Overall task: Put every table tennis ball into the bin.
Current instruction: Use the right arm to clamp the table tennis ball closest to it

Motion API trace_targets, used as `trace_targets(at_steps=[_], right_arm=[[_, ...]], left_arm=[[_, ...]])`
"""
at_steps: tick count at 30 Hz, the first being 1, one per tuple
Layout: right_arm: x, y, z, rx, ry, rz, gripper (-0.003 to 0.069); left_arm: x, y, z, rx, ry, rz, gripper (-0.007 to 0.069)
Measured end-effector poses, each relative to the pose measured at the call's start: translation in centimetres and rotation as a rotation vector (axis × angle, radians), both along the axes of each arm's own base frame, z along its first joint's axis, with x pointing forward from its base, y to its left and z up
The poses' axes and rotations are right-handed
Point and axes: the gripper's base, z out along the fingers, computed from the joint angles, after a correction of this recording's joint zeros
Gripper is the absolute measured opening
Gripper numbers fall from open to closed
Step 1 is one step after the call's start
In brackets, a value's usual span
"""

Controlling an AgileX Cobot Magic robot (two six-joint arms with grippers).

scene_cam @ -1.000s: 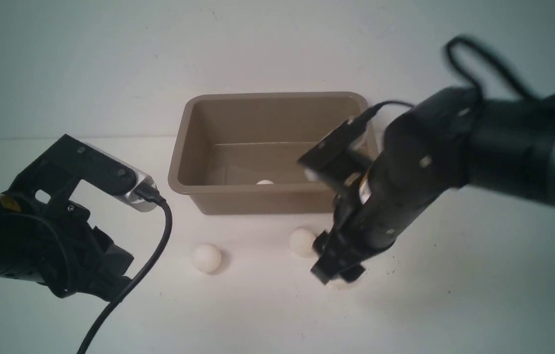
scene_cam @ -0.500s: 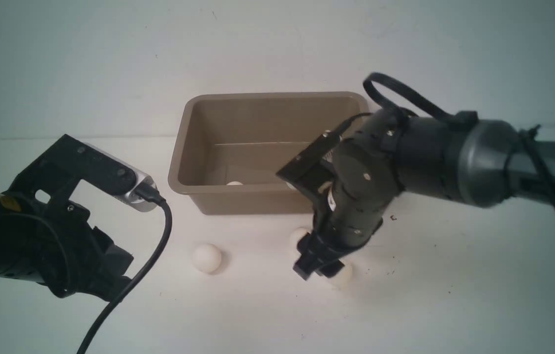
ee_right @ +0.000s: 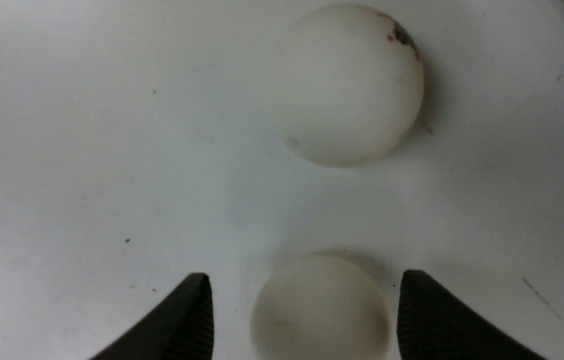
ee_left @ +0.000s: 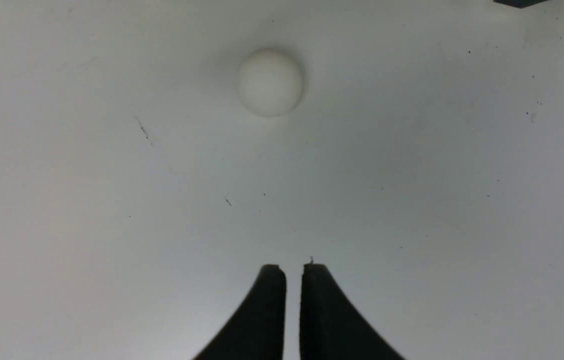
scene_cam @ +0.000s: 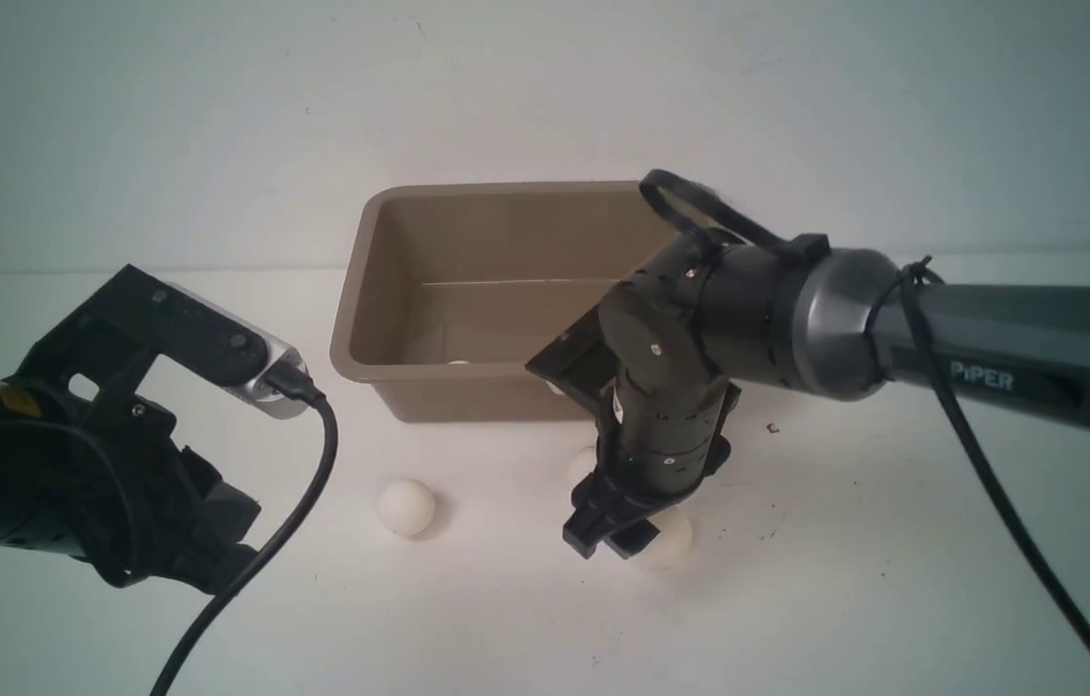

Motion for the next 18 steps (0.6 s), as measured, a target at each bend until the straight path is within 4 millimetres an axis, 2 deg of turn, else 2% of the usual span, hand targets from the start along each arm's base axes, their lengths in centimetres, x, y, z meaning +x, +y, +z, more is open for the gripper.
trace_targets(at_steps=[5,11,14,15,18], right_arm=[[0.9,-1.1,-0.4,0.0,0.012,-0.033,0.0451],[1.2,-1.3,-1.4,0.016,0.052,-0.035,0.0447],[1.2,-1.2,-1.6,0.017,0.06,-0.032,0.0414],[1.2,-1.2,-1.6,0.016,0.064,-0.031,0.0372],[1.1,-1.2,-1.3,0.01,0.085,-0.035,0.0363]], left_arm=[[0.0,0.0,0.0,0.001,0.001,-0.001,0.003],[0.0,0.0,0.0,0.002,0.001,-0.001,0.003],[0.0,0.0,0.0,0.004,0.0,-0.002,0.003],[0.0,0.1,0.0,0.008,0.0,-0.003,0.003],[0.0,0.1,0.0,0.01,-0.001,-0.003,0.003]])
